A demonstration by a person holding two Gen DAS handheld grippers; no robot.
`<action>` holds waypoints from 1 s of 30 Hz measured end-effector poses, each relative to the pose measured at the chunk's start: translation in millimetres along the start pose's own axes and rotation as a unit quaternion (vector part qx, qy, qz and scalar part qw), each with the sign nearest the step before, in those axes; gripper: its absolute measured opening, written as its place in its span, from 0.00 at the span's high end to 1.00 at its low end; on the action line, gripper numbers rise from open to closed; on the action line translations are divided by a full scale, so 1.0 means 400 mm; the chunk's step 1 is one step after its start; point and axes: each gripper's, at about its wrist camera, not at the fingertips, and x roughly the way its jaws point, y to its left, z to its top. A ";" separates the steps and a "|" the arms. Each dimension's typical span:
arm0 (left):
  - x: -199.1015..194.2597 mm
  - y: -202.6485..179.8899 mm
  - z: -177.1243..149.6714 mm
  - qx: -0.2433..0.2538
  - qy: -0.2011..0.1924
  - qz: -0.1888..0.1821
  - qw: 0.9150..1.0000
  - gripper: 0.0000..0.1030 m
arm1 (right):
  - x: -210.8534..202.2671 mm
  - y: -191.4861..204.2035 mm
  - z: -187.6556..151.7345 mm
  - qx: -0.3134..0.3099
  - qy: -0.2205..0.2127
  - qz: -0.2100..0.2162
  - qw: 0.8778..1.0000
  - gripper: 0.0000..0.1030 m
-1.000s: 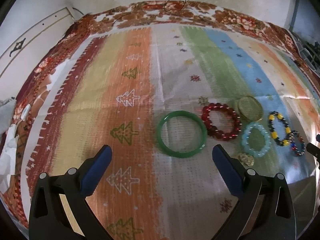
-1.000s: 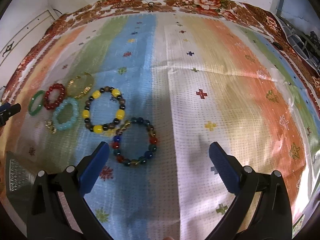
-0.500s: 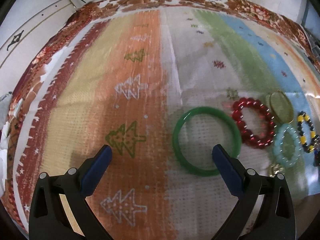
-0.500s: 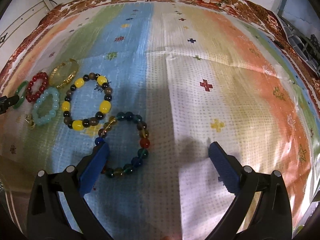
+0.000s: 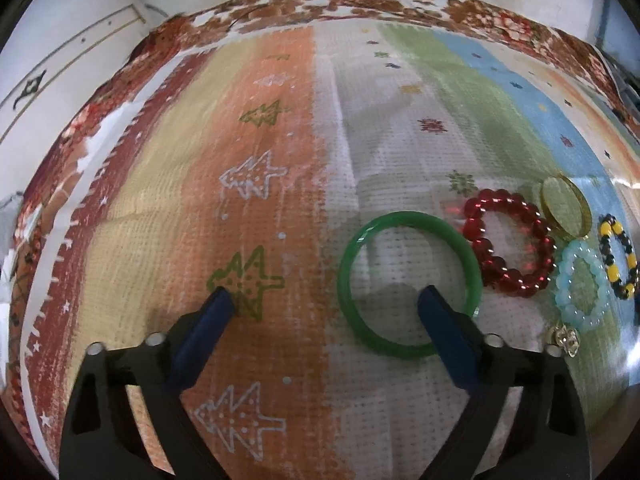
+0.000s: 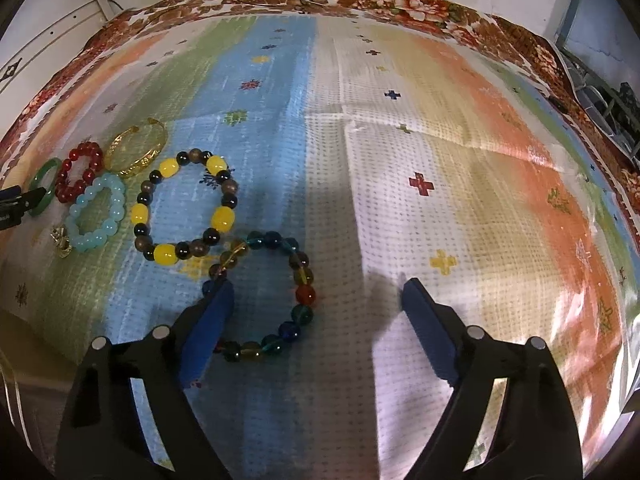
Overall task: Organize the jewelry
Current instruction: 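Lower the right tool over the multicolour bead bracelet while the left tool lowers over the green jade bangle, then close the right tool on the multicolour bracelet while the left tool closes on the green bangle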
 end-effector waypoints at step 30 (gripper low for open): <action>-0.012 -0.053 -0.006 0.043 -0.008 -0.030 0.999 0.74 | -0.047 0.018 -0.003 -0.021 -0.010 -0.022 0.999 0.56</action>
